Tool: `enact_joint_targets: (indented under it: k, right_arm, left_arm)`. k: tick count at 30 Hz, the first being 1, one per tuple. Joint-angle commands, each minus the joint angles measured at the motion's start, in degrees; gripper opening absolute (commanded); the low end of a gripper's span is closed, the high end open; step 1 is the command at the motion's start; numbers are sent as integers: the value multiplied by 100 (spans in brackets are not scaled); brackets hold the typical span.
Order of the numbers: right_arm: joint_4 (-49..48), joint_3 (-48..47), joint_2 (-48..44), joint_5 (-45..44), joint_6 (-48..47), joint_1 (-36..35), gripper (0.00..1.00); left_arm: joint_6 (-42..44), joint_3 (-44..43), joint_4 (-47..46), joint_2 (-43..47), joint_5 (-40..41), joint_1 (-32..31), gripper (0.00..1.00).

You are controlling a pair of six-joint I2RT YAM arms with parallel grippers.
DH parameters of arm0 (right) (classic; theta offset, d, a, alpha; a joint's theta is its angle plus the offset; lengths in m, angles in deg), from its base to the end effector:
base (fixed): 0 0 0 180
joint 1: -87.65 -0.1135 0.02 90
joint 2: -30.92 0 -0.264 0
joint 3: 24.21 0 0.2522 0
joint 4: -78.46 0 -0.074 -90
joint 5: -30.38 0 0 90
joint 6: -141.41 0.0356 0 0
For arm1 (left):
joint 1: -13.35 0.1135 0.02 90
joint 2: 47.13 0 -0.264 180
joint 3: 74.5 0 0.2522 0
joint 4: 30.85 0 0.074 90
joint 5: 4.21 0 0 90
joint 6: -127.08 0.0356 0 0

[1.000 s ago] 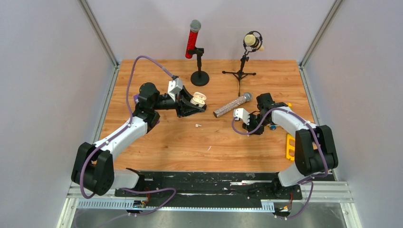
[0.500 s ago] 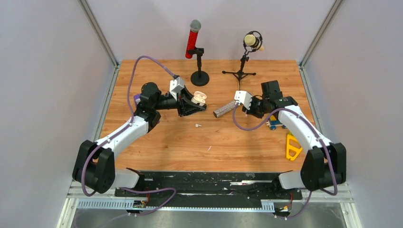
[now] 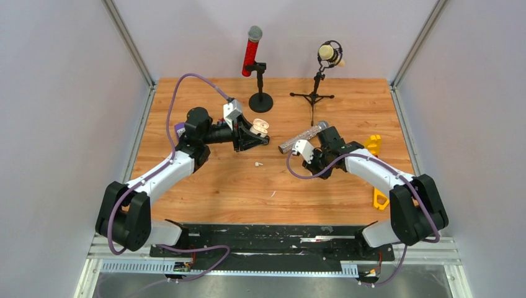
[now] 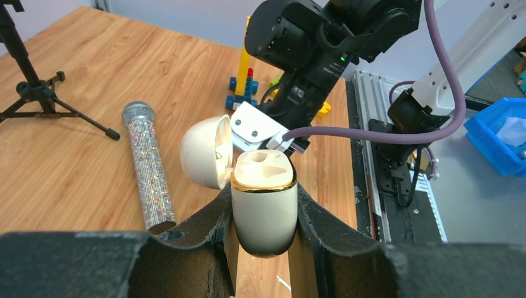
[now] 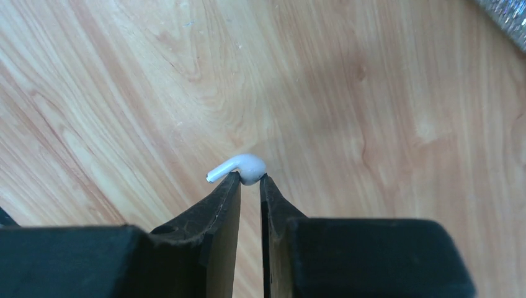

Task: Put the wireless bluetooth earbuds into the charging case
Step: Pick up the left earbud from the center of the board.

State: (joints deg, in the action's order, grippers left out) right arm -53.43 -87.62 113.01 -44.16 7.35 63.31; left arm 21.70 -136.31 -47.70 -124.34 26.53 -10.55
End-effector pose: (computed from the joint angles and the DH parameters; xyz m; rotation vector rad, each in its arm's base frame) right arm 0.2378 0.1180 0.1947 -1.5717 2.1795 0.2648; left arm 0.2590 -0.1482 0.3063 0.9755 1.4184 -1.3091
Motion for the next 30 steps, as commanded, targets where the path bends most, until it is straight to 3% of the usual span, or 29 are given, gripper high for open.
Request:
enact_joint_targets:
  k: [1,16,21,27,30]
  right_arm:
    - [-126,-23,-5,-387,1294,-108,7]
    - [-364,440,489,-840,1455,-328,14]
    - [162,346,44,-359,1059,-414,31]
    - [-27,383,-863,164,-202,-141,55]
    - [-66,203,-773,829,-303,263,57]
  left_arm:
    - [152,-178,-23,48,80,-1,1]
    - [268,-188,92,101,130,-1,1]
    - [295,-215,152,114,126,-1,1]
    - [432,-309,369,102,101,-1,1]
    - [466,-334,443,113,95,-1,1]
